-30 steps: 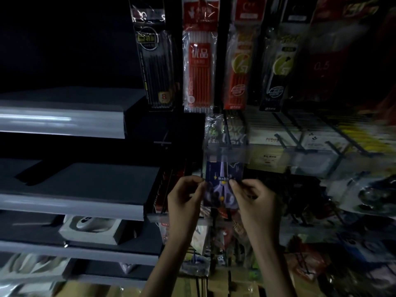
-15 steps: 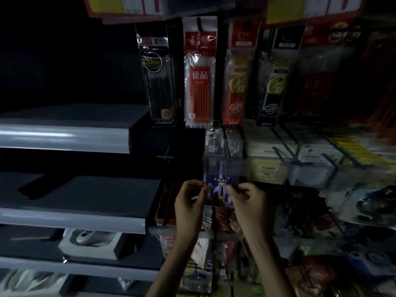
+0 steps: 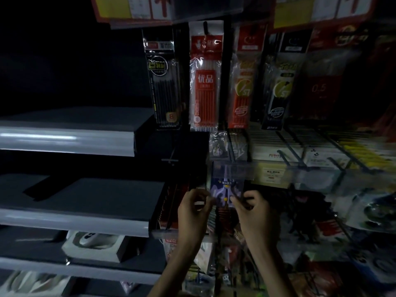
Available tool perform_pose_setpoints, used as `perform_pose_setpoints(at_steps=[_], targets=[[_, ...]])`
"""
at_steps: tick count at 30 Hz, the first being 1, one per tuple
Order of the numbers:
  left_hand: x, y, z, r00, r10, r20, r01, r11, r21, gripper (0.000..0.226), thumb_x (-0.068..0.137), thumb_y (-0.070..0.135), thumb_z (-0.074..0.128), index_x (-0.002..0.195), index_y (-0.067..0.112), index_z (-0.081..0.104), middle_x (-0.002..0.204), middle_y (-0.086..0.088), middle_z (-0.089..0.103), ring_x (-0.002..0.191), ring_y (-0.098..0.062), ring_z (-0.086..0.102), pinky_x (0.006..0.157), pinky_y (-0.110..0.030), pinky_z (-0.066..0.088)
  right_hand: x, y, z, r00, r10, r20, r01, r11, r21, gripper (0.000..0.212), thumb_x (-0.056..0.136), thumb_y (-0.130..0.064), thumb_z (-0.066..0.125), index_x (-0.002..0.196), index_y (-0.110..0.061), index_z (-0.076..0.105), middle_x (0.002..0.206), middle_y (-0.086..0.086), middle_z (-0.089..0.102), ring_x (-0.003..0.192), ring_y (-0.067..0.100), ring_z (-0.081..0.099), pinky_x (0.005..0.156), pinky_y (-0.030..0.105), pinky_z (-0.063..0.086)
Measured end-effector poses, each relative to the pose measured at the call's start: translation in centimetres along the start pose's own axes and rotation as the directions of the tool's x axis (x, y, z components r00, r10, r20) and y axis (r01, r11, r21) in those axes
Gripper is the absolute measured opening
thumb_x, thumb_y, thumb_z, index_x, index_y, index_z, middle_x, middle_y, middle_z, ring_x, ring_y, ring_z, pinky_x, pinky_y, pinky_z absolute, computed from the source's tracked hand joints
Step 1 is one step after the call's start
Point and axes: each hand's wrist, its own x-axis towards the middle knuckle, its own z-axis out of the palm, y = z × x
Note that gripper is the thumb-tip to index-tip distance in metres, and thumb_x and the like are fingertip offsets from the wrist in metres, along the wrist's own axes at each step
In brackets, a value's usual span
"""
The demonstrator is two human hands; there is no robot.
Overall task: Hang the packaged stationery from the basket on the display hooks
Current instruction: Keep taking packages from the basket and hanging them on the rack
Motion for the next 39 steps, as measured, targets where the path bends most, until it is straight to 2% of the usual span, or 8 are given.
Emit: perform_pose_setpoints(at_steps=[6, 11, 19, 22, 25, 30, 35, 39], targets=[[1.0, 1.5, 0.1, 0.999, -0.014, -0.035, 0.011, 0.994, -0.105, 0.009, 0.094, 0.012, 0.079, 0.091, 0.016, 0.071, 0.088, 0.001, 0.077, 0.085, -0.013, 0.075, 0.076, -0.030, 0.061, 1.6, -1.0, 0.0, 0.998, 0.046, 0.041, -0.050, 0.995, 0.091, 0.026, 0.084, -0.047, 0.081, 0.082, -0.028, 0.064, 0.069, -0.013, 0.070, 0.060, 0.006, 0.066, 0.051, 0.026, 0.045], [0.9, 0.7, 0.5, 0.995, -0.097, -0.035, 0.092, 0.988, -0.121, 0.010, 0.091, 0.012, 0.081, 0.090, 0.017, 0.072, 0.089, 0.002, 0.078, 0.089, -0.016, 0.076, 0.083, -0.043, 0.063, 1.7, -1.0, 0.0, 0.996, 0.062, 0.062, -0.064, 0.998, 0.020, 0.025, 0.084, -0.044, 0.082, 0.083, -0.025, 0.067, 0.075, -0.013, 0.070, 0.065, 0.004, 0.063, 0.053, 0.023, 0.040], [0.5, 0.2, 0.5, 0.999, -0.043, -0.016, 0.042, 0.997, -0.069, 0.012, 0.095, 0.020, 0.078, 0.099, 0.028, 0.070, 0.099, 0.009, 0.075, 0.097, -0.011, 0.073, 0.088, -0.047, 0.061, 1.4, -0.5, -0.7, 0.998, 0.049, 0.050, -0.045, 0.995, -0.089, 0.031, 0.083, -0.053, 0.078, 0.083, -0.027, 0.062, 0.072, -0.014, 0.067, 0.064, 0.005, 0.061, 0.051, 0.025, 0.038], [0.4, 0.2, 0.7, 0.999, -0.037, -0.032, 0.036, 0.999, -0.038, 0.041, 0.096, 0.035, 0.077, 0.133, 0.033, 0.060, 0.128, 0.021, 0.064, 0.123, -0.001, 0.061, 0.101, -0.032, 0.054, 1.5, -0.7, -1.0, 0.998, 0.045, 0.045, -0.043, 0.998, -0.056, 0.034, 0.084, -0.054, 0.078, 0.103, -0.028, 0.065, 0.091, -0.008, 0.073, 0.076, 0.009, 0.066, 0.057, 0.025, 0.040], [0.7, 0.9, 1.1, 0.995, -0.102, -0.002, 0.101, 0.992, -0.071, 0.066, 0.093, 0.047, 0.073, 0.151, 0.029, 0.049, 0.144, 0.019, 0.057, 0.134, 0.000, 0.054, 0.110, -0.031, 0.049, 1.5, -0.8, -0.7, 0.997, 0.013, 0.070, -0.011, 0.999, -0.030, 0.063, 0.088, -0.059, 0.071, 0.140, -0.026, 0.057, 0.122, -0.002, 0.072, 0.108, 0.018, 0.069, 0.082, 0.031, 0.052], [0.3, 1.3, 2.1, 0.992, -0.104, 0.078, 0.114, 0.983, -0.142, 0.051, 0.102, 0.036, 0.067, 0.150, 0.025, 0.055, 0.140, 0.012, 0.066, 0.130, 0.001, 0.061, 0.110, -0.037, 0.054, 1.7, -0.8, 0.4, 0.990, -0.008, 0.139, 0.007, 1.000, 0.005, 0.069, 0.094, -0.062, 0.060, 0.152, -0.026, 0.048, 0.143, 0.005, 0.063, 0.126, 0.025, 0.063, 0.101, 0.045, 0.054], [0.3, 1.6, 2.2, 0.995, -0.080, 0.052, 0.088, 0.981, -0.172, 0.042, 0.105, 0.033, 0.064, 0.145, 0.023, 0.061, 0.132, 0.008, 0.072, 0.124, -0.006, 0.067, 0.106, -0.039, 0.056, 1.5, -1.3, 0.7, 0.993, -0.014, 0.119, 0.011, 0.999, 0.032, 0.091, 0.078, -0.091, 0.041, 0.145, -0.030, 0.053, 0.131, 0.001, 0.070, 0.106, 0.023, 0.073, 0.085, 0.045, 0.062], [0.3, 1.6, 2.4, 0.996, -0.080, 0.033, 0.084, 0.982, -0.169, 0.035, 0.105, 0.032, 0.065, 0.139, 0.023, 0.065, 0.127, 0.007, 0.074, 0.120, -0.008, 0.069, 0.104, -0.041, 0.057, 1.7, -1.5, 1.0, 0.996, -0.042, 0.085, 0.047, 0.997, -0.067, 0.083, 0.081, -0.089, 0.032, 0.132, -0.030, 0.060, 0.114, -0.006, 0.075, 0.102, 0.019, 0.072, 0.084, 0.041, 0.060]])
